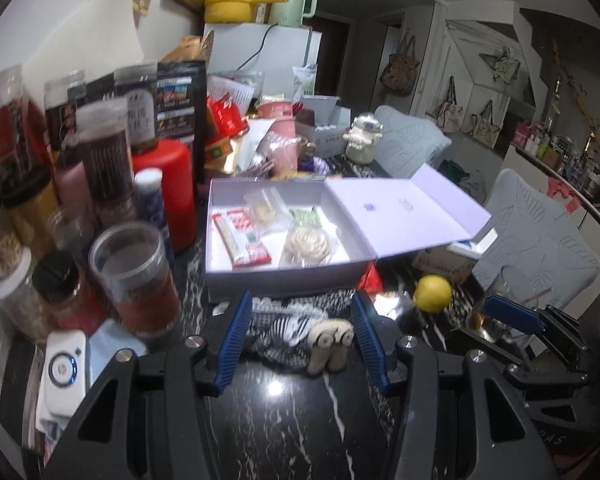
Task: Organize soft objects
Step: 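Grasp the gingham plush doll by its white head with the left gripper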
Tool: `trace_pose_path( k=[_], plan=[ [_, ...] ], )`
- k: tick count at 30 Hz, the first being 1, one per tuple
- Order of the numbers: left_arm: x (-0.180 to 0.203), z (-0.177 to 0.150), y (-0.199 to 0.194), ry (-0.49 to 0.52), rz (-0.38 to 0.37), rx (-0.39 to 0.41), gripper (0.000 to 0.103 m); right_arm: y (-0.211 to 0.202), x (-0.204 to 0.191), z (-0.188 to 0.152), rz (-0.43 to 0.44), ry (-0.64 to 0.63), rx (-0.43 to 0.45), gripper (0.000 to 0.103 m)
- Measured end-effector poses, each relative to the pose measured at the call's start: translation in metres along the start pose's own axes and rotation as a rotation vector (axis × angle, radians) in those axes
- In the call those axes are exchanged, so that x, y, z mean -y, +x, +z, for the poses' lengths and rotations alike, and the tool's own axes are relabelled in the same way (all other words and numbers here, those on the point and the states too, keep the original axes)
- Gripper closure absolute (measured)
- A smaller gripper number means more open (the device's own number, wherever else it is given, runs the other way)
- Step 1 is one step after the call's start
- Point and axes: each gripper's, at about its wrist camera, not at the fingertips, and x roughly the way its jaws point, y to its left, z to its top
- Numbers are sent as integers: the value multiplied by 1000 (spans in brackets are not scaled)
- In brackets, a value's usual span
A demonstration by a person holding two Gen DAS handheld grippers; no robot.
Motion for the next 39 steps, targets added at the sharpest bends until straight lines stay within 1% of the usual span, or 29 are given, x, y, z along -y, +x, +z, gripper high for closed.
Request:
trace_pose_path(
  k=[4, 6, 10, 15, 19, 21, 23, 27, 33, 39],
  plan=[
    [-8, -13, 7, -33, -4, -34, 52, 13, -3, -13, 29, -4, -39, 33],
    [-11, -17, 11, -34, 1, -51, 52, 23, -3, -21, 35, -11, -69, 33],
    [-18, -29, 21, -43, 29, -78, 52, 38, 3, -34, 42, 16, -111, 33],
    [-28, -42, 34, -76, 10, -125, 52, 52, 7, -43, 20, 6, -136, 33],
    [-35, -49, 45, -130, 0, -159, 52, 65, 10, -45, 34, 12, -161, 33],
    [-35, -50, 49, -142, -4, -184, 52, 70, 12, -46, 34, 14, -172, 33],
    [-32, -48, 51, -139, -6, -189, 52, 75, 15, -47, 33, 17, -182, 33],
    [-20, -41, 55, -110, -4, -169, 52, 81, 24, -48, 21, 23, -194, 33],
    [8, -30, 75, -63, -31, -164, 52, 85, 44, -47, -11, 42, -201, 33],
    [30, -30, 104, -21, -52, -203, 52, 85, 68, -48, -41, 94, -215, 33]
  ],
)
